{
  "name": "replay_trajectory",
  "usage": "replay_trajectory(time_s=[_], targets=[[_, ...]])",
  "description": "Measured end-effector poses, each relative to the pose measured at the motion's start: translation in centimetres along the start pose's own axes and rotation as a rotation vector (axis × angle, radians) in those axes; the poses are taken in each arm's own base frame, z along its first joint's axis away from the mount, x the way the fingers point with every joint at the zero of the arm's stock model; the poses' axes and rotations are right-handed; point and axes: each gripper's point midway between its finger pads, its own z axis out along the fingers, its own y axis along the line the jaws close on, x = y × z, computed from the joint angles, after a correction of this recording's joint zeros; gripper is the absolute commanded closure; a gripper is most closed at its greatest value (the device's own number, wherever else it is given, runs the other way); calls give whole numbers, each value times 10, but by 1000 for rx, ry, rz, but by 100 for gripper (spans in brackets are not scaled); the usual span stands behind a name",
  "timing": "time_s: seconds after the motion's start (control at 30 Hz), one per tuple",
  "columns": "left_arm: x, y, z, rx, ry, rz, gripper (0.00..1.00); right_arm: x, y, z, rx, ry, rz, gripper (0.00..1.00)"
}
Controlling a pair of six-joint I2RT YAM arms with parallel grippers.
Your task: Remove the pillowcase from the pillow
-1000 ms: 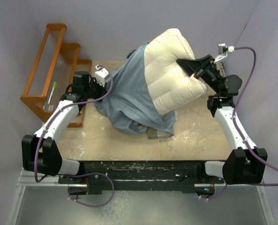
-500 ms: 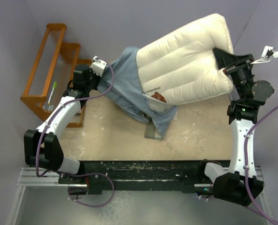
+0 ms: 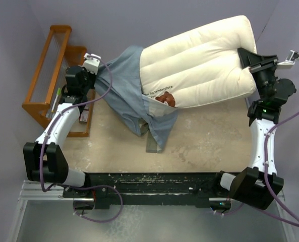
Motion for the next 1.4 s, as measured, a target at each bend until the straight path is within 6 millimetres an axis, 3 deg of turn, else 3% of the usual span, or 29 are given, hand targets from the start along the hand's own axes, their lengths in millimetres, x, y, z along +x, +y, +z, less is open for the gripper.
replay_trajectory(time_s=[0.3,0.4,0.5,0.6,0.7,0.73,0.87,0.93,1.0,1.07,1.17,1.27,1.33,1.4], targets=[[1,64,-16,-116,-39,-63,100,-18,22,0,-19,-69,-101,100],[34,105,-27,-241,44,-51,100,-59,23,-2,2,-262,-102,100],[62,119,-34,-278,121,-48,100,-101,19,-10,19,-451,-93,100],[69,103,-33,-218,154,-50,100,-121,8,-13,60,-550,-108,100],[62,71,-27,-114,146,-40,100,-130,-8,-20,118,-606,-127,100],[53,47,-23,-45,126,-32,100,-130,-15,-24,138,-619,-132,100],[18,-31,-24,219,62,-31,100,-110,-48,-40,232,-596,-126,100],[-9,-60,-26,307,17,-21,100,-89,-69,-42,273,-551,-101,100],[-29,-76,-25,348,-20,-21,100,-68,-83,-35,296,-491,-72,100],[-46,-84,-21,364,-49,-34,83,-43,-81,-19,272,-418,-51,100],[-58,-80,-11,345,-63,-51,51,-9,-61,6,199,-303,-43,100],[-54,-76,-4,318,-46,-65,28,12,-45,17,144,-230,-31,100],[-48,-75,-2,302,-31,-67,18,17,-43,18,134,-206,-21,100],[-41,-75,-2,295,-19,-65,3,21,-47,17,145,-188,-10,100]])
